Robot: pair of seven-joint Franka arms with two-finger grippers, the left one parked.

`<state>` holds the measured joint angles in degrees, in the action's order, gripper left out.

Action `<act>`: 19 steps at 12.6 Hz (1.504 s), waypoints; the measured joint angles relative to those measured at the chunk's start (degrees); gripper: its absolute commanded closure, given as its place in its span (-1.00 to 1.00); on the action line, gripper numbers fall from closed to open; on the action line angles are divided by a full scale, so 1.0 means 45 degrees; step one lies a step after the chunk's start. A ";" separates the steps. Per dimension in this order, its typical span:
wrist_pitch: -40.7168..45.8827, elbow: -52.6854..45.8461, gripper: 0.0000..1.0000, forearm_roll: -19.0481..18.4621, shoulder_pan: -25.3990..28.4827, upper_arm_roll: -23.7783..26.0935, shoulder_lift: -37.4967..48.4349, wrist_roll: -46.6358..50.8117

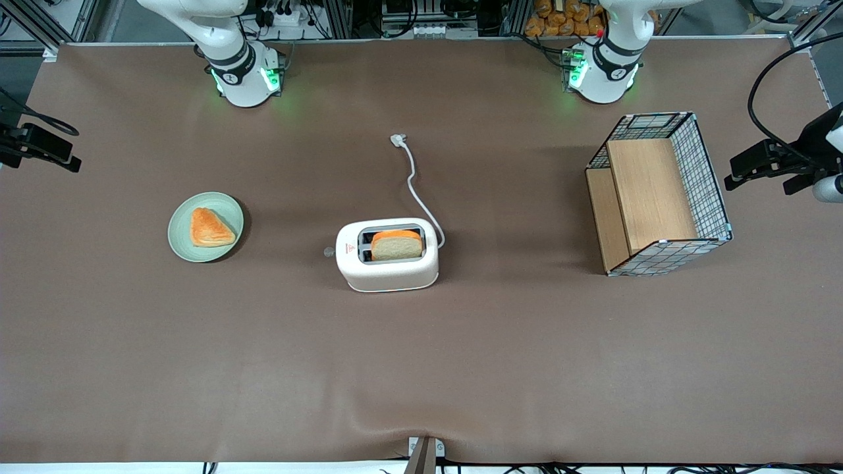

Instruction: Press toaster button with right arm

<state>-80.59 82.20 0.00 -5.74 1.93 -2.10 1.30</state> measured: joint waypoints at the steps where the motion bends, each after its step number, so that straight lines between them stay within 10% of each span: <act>1: -0.0006 0.0000 -1.00 0.0001 0.0000 0.0001 0.0000 0.0000; 19: -0.0029 -0.0012 -1.00 0.0702 0.0190 0.0161 -0.0756 -0.0117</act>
<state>-80.72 82.14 3.16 -4.88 2.66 -5.50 0.78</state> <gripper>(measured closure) 0.000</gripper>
